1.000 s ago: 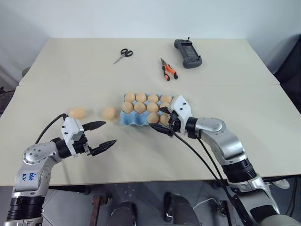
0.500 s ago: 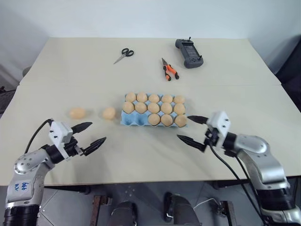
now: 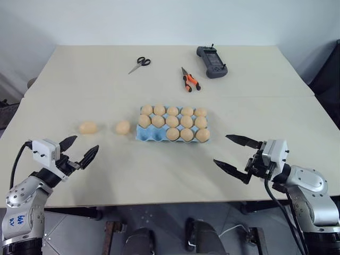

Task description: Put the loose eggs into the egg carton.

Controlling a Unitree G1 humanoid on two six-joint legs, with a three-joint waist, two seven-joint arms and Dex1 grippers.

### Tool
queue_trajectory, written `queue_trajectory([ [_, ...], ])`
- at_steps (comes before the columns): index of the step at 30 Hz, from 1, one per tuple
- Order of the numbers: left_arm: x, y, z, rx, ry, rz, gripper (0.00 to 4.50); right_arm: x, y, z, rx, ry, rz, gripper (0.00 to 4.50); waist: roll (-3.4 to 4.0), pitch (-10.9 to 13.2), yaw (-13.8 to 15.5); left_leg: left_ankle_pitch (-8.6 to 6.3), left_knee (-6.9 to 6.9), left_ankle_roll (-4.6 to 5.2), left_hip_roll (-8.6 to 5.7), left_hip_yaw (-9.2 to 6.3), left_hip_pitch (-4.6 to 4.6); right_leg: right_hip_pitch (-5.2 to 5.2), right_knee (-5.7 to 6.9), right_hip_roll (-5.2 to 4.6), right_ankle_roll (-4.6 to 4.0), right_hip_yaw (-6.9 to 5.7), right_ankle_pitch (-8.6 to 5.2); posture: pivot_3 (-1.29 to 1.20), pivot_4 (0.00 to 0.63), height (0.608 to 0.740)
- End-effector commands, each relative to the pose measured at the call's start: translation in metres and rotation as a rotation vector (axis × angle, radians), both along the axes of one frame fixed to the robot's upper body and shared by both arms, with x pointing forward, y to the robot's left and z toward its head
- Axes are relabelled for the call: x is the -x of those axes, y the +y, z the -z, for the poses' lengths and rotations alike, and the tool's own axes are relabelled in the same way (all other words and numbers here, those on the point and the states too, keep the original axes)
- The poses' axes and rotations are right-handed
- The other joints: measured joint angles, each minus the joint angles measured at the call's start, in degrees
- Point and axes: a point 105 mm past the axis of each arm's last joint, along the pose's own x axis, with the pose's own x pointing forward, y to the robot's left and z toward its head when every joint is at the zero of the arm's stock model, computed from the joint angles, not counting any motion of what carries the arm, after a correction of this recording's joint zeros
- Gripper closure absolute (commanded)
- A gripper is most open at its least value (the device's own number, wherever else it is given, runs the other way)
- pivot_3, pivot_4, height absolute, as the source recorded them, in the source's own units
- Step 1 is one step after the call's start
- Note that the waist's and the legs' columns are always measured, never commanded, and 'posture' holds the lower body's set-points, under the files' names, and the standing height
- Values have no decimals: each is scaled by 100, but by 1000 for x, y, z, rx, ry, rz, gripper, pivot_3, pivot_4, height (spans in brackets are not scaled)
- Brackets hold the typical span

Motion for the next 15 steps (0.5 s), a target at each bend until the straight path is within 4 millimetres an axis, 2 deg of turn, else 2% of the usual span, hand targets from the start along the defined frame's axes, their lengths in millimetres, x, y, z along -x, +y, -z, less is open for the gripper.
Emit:
queue_trajectory([
  [1, -16, -26, -27, -24, -54, 94, 0, 3, 3, -14, 9, -47, -20, 19, 0, 0, 68, 1, 0, 1, -3, 0, -1, 0, 0, 0, 0, -8, 0, 0, 150, 740],
  [4, -38, -48, -31, -61, -34, 168, 0, 1, 8, -18, 10, -50, -39, 19, 0, 0, 162, 7, 1, 3, -9, -4, -4, 1, 0, 2, 0, -22, 0, 0, 150, 740],
  [7, -55, -57, -28, -113, 4, 181, 0, 1, 11, -21, 12, -54, -54, 19, 2, -1, 173, 9, 1, 5, -13, 0, -4, 4, 4, 23, 3, -24, 2, 0, 150, 740],
  [10, -72, -70, -40, -76, -42, 195, 0, 2, 15, -24, 9, -59, -62, 19, 3, -2, 139, 4, 0, 0, -5, 4, -6, 3, 14, 41, 7, -25, 4, 0, 150, 740],
  [15, -100, -88, -26, -101, 2, 216, 0, 6, 21, -26, -9, -59, -62, 19, 2, -2, 146, 5, 1, 1, -4, 5, -13, 3, 7, 49, 10, -43, 5, 0, 150, 740],
])
